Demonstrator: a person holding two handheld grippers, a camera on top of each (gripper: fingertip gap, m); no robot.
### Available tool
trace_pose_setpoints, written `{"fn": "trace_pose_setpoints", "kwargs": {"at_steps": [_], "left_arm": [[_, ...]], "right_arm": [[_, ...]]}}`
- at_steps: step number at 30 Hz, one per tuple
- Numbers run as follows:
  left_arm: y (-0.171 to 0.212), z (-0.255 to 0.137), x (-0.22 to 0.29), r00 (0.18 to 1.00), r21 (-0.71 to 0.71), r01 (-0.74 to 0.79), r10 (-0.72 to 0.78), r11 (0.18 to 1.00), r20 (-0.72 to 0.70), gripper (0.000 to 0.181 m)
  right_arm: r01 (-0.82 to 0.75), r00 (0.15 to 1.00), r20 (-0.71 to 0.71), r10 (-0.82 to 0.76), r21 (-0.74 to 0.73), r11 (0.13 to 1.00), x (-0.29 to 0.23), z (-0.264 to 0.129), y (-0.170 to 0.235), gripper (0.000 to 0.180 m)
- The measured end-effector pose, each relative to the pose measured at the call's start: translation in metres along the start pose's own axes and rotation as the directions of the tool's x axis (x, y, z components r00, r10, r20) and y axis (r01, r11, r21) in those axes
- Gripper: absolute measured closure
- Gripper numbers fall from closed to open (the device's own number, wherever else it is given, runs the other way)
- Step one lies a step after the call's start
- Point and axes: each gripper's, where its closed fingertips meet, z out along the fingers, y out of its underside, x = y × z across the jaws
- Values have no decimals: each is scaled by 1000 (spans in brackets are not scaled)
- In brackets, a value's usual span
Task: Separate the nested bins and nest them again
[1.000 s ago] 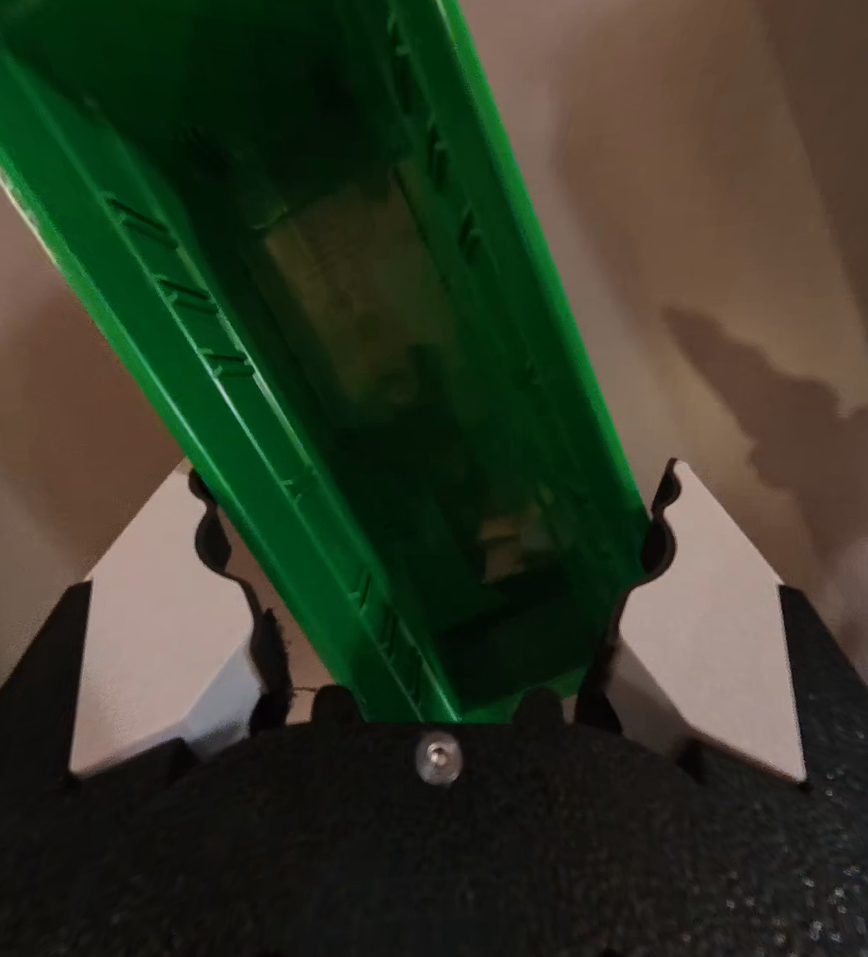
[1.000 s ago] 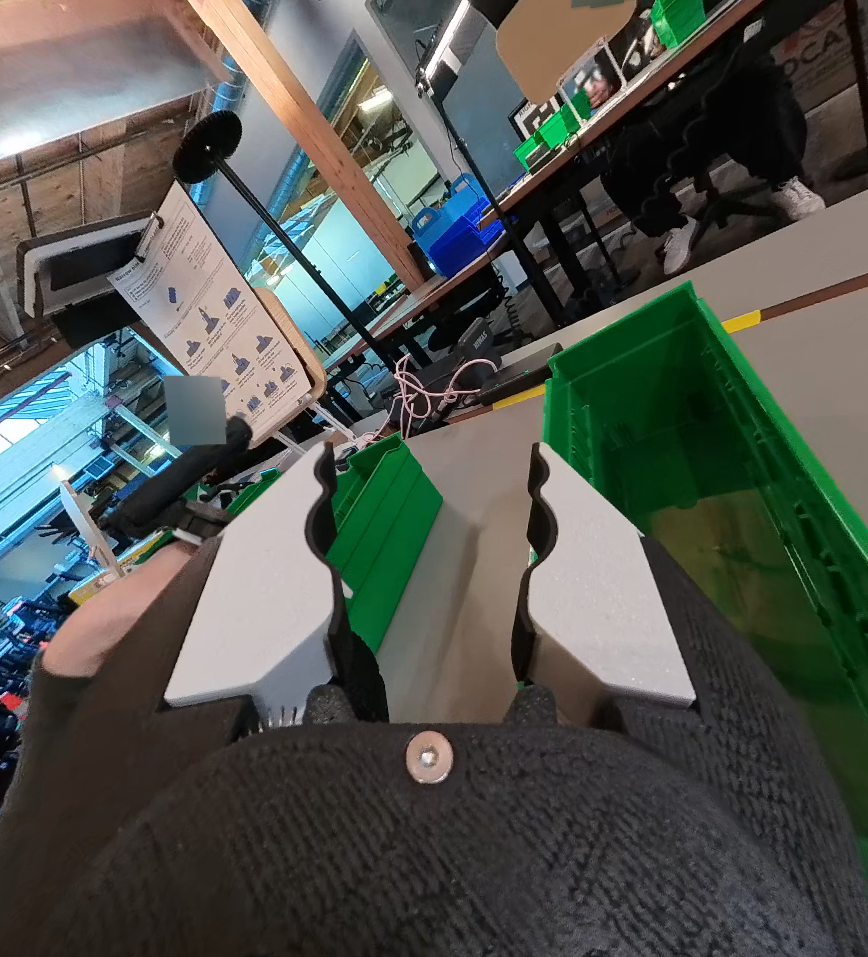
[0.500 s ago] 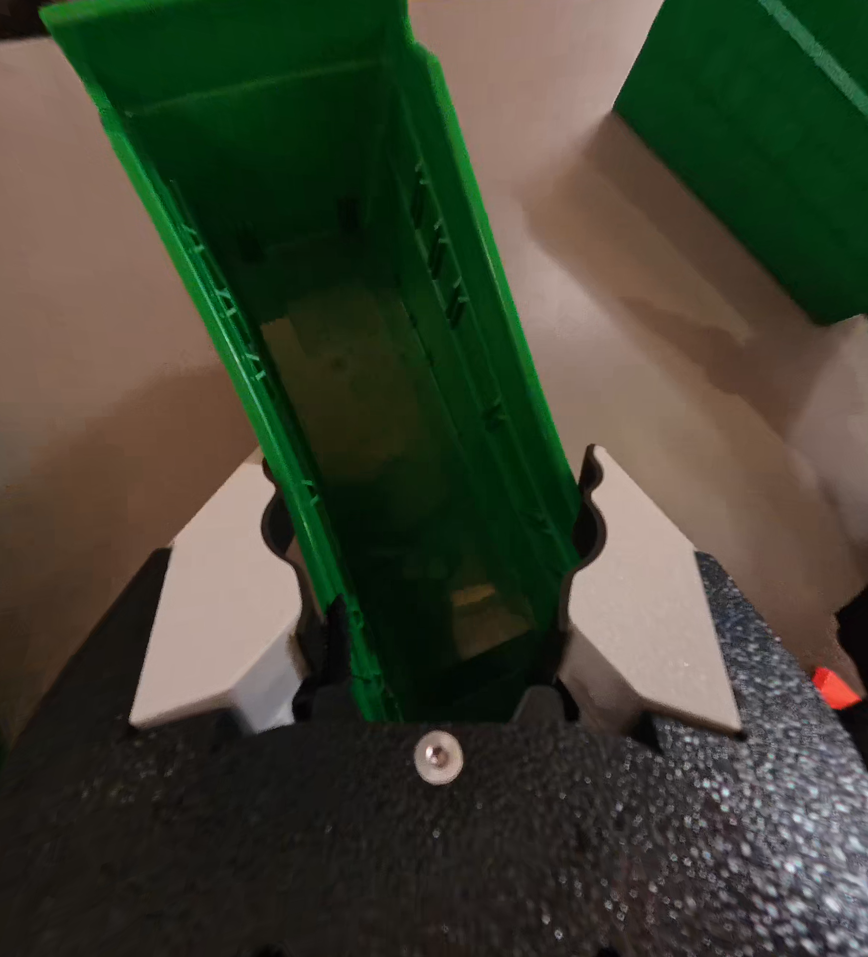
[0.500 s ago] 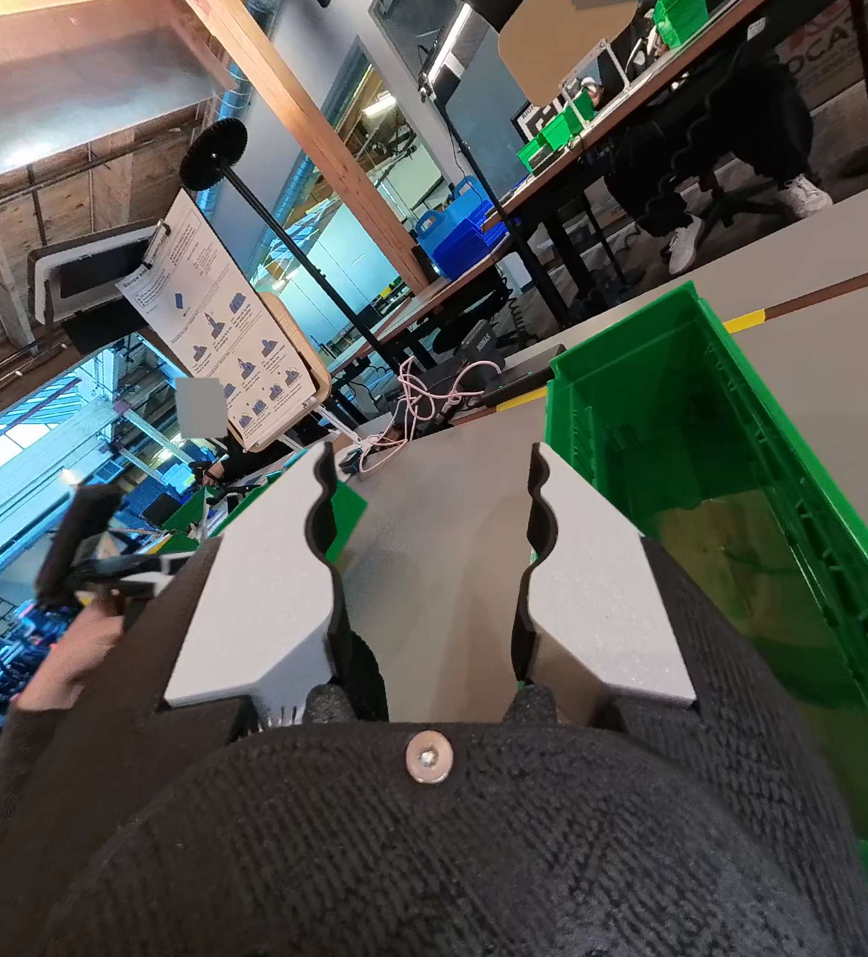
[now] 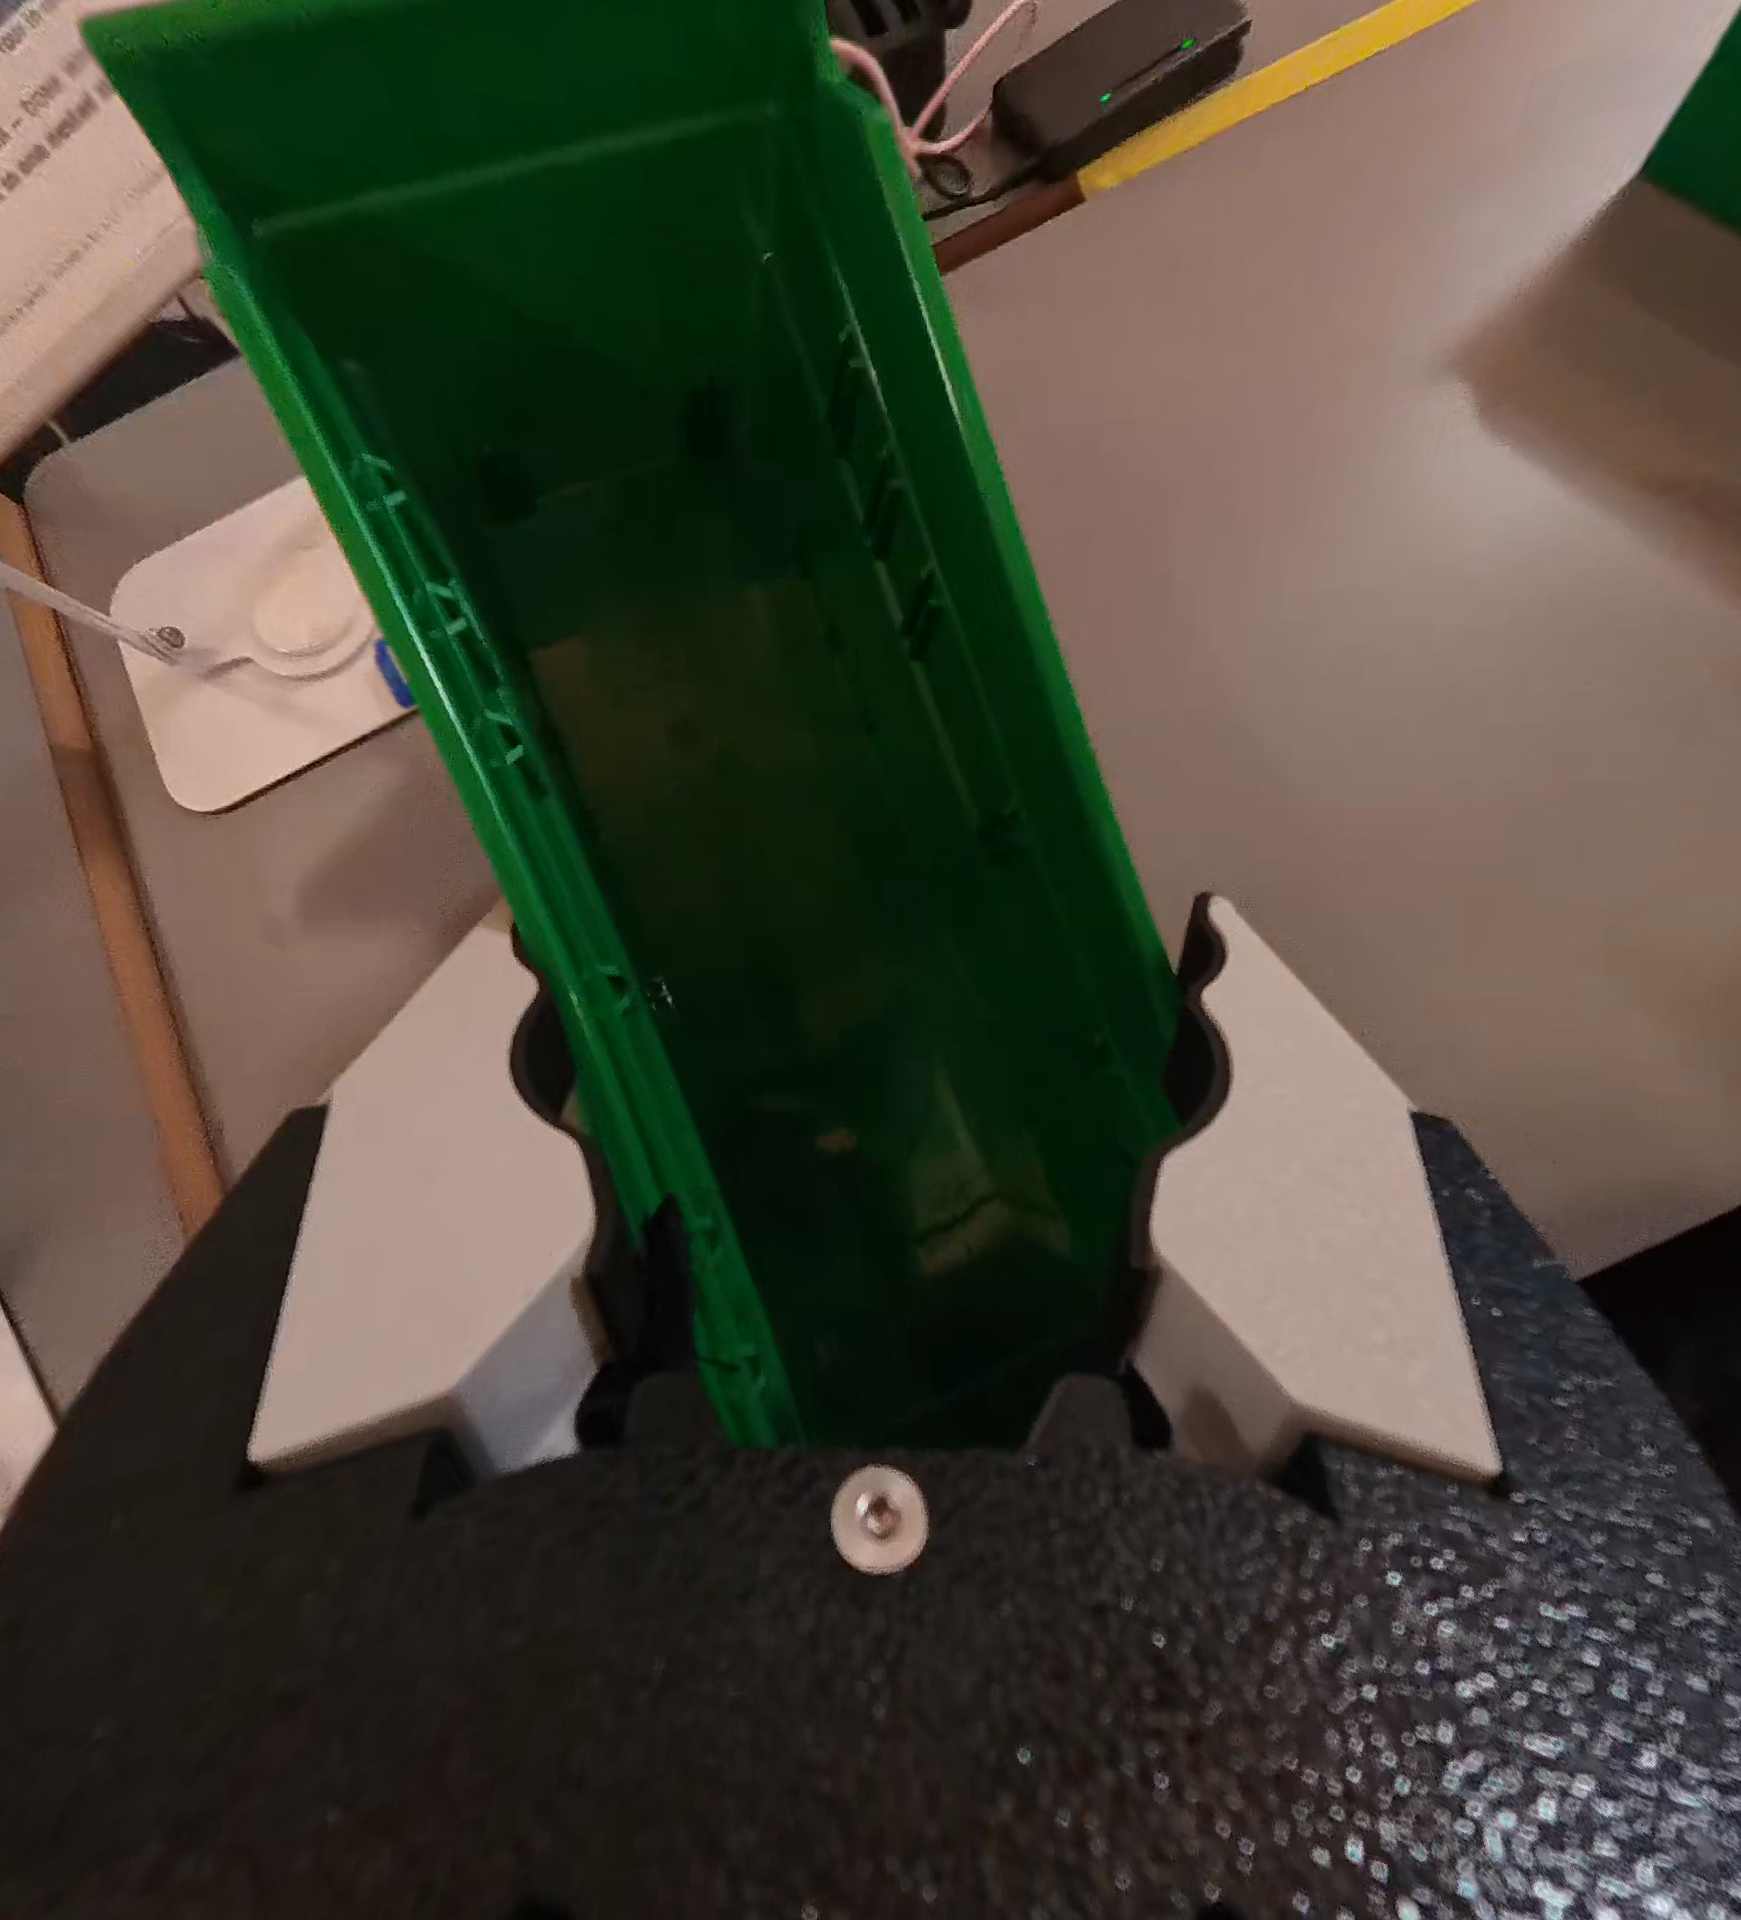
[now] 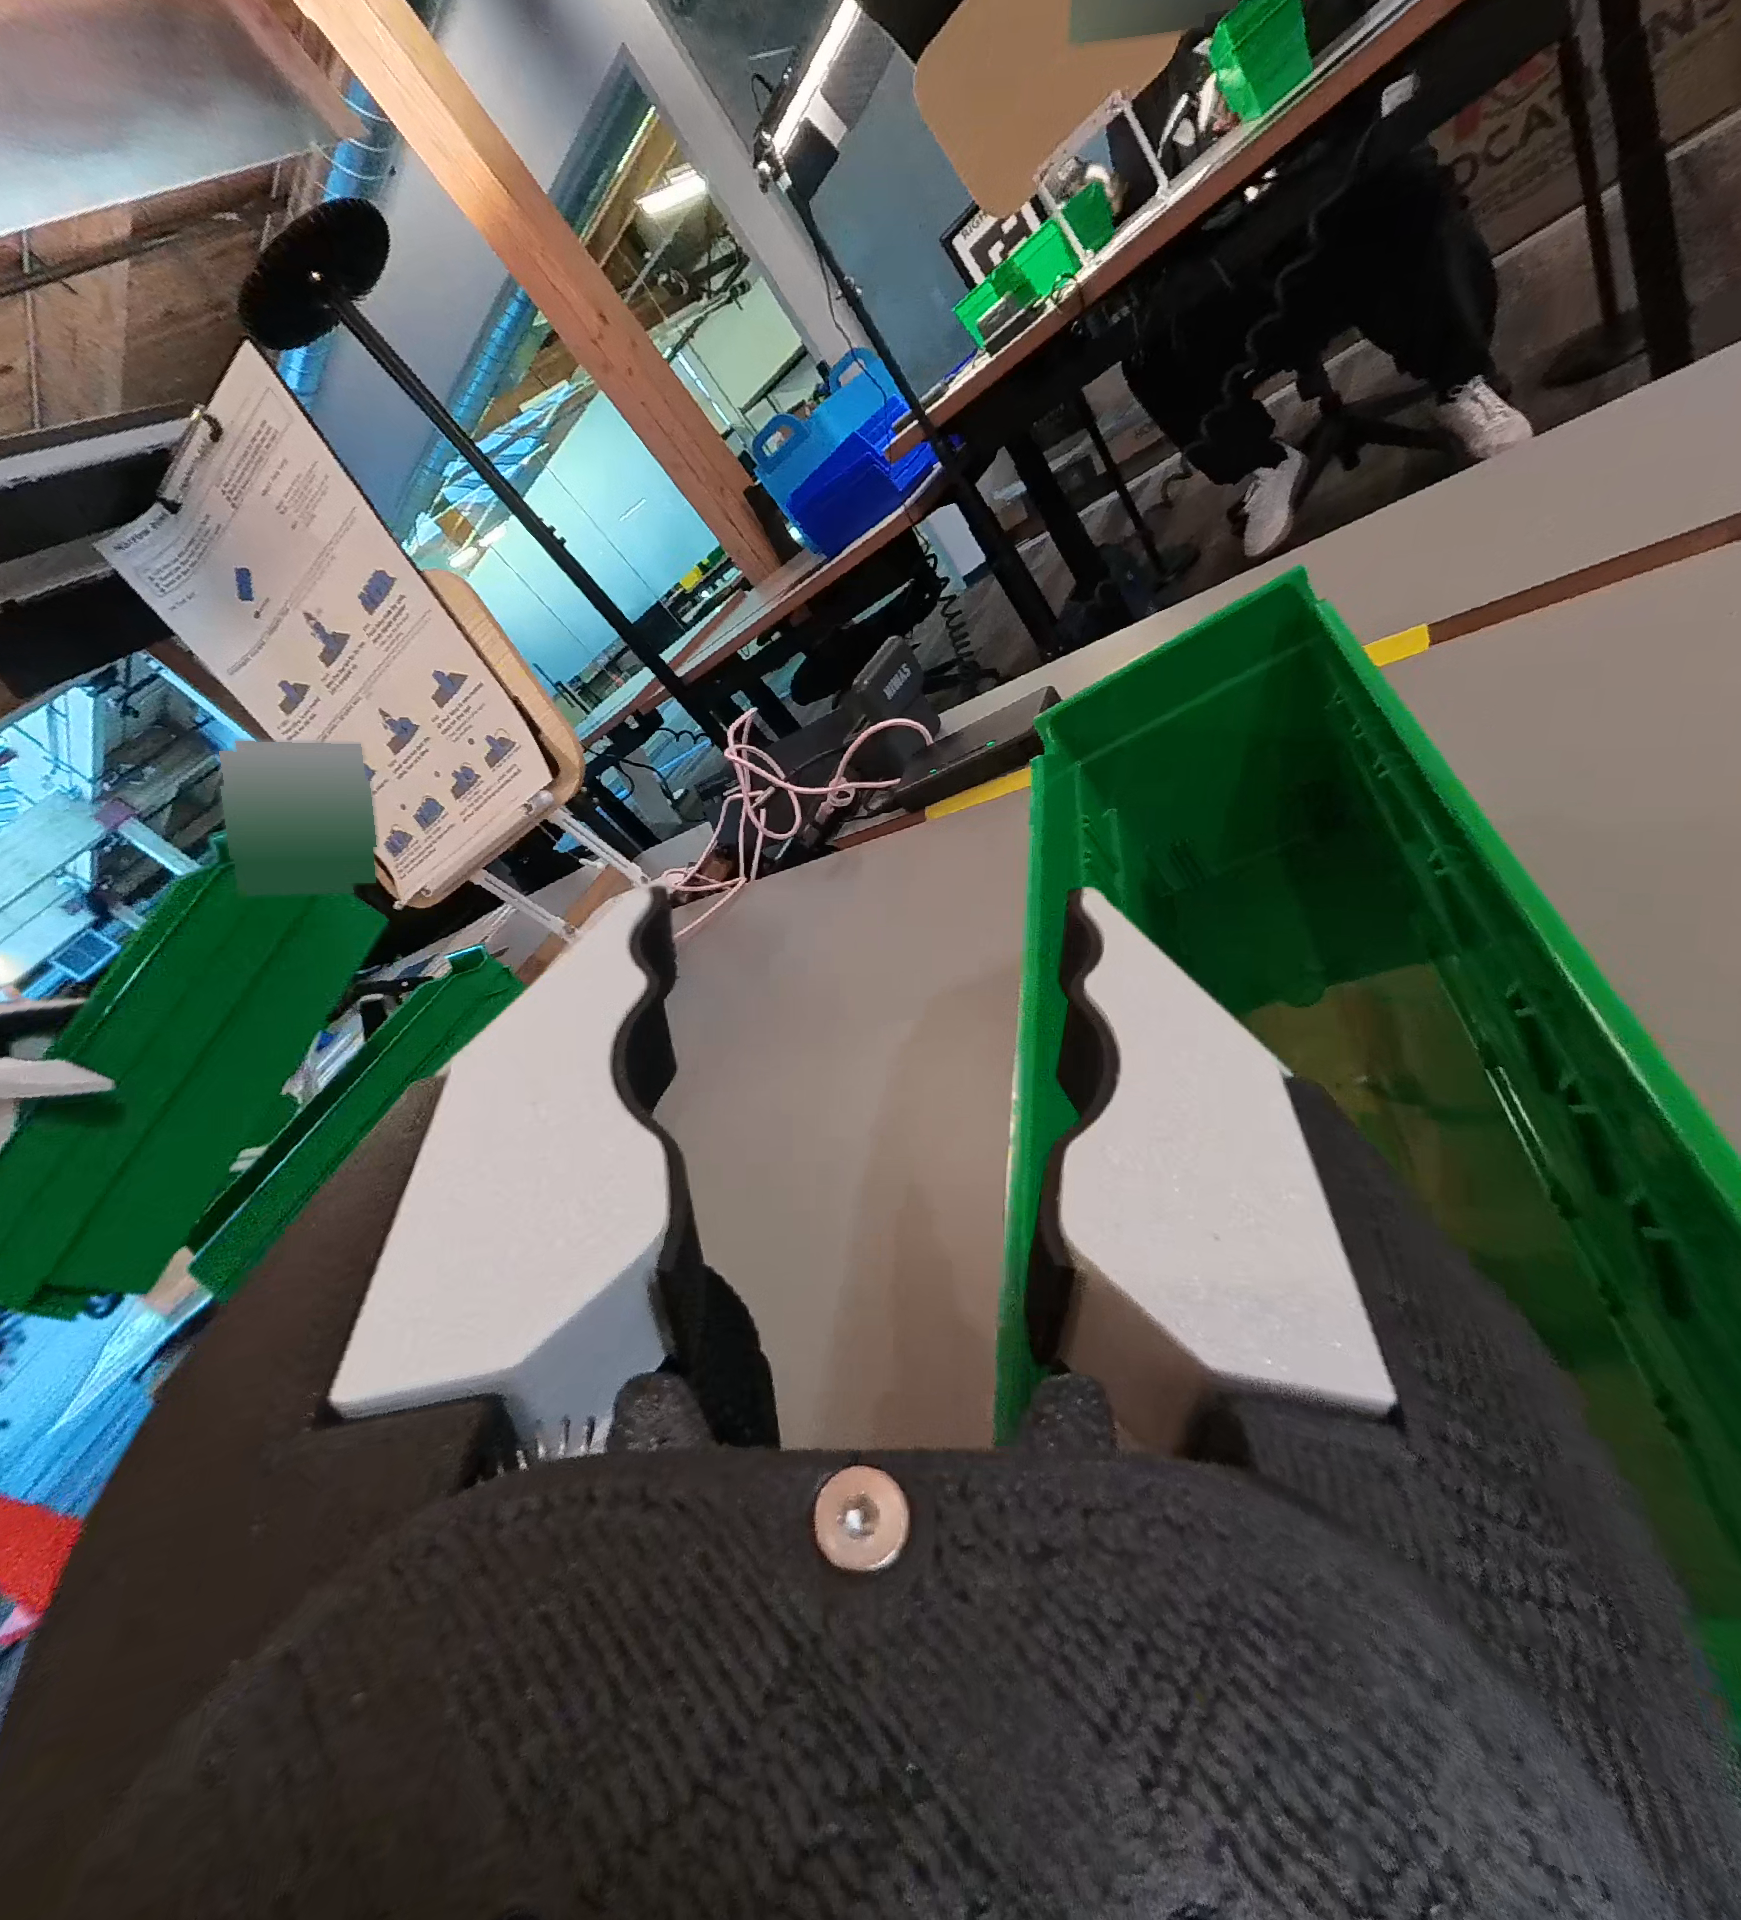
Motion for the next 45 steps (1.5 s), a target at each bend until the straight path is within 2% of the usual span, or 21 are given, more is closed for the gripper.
{"fn": "trace_pose_setpoints", "kwargs": {"at_steps": [5, 10, 18, 23, 25, 34, 40, 45], "left_arm": [[15, 20, -37, 994, -87, 38, -47, 995, -100, 65], [32, 41, -62, 994, -174, 53, -69, 983, -88, 64], [20, 44, -48, 985, -120, 30, -49, 992, -164, 64], [40, 63, -54, 980, -172, 54, -85, 984, -178, 62], [39, 68, -51, 973, -136, 63, -92, 989, -214, 62], [59, 89, -51, 965, -136, 69, -101, 988, -242, 61], [64, 92, -49, 972, -114, 27, -53, 993, -231, 54], [67, 94, -51, 970, -127, 68, -95, 990, -224, 44]], "right_arm": [[-7, 999, -51, 8, 29, 1000, 13, -3, -3, 105], [-13, 996, -87, 15, 25, 1000, 22, -4, -1, 105], [2, 994, -105, -4, -14, 1000, 23, 1, 6, 105], [3, 994, -107, -5, -27, 1000, 24, 3, 9, 105], [0, 994, -108, -3, -32, 1000, 24, 3, 10, 105], [0, 994, -109, -6, -54, 999, 24, 6, 15, 105], [-3, 994, -108, -5, -67, 998, 24, 7, 18, 105], [-6, 995, -105, -2, -78, 997, 24, 9, 20, 105]]}}
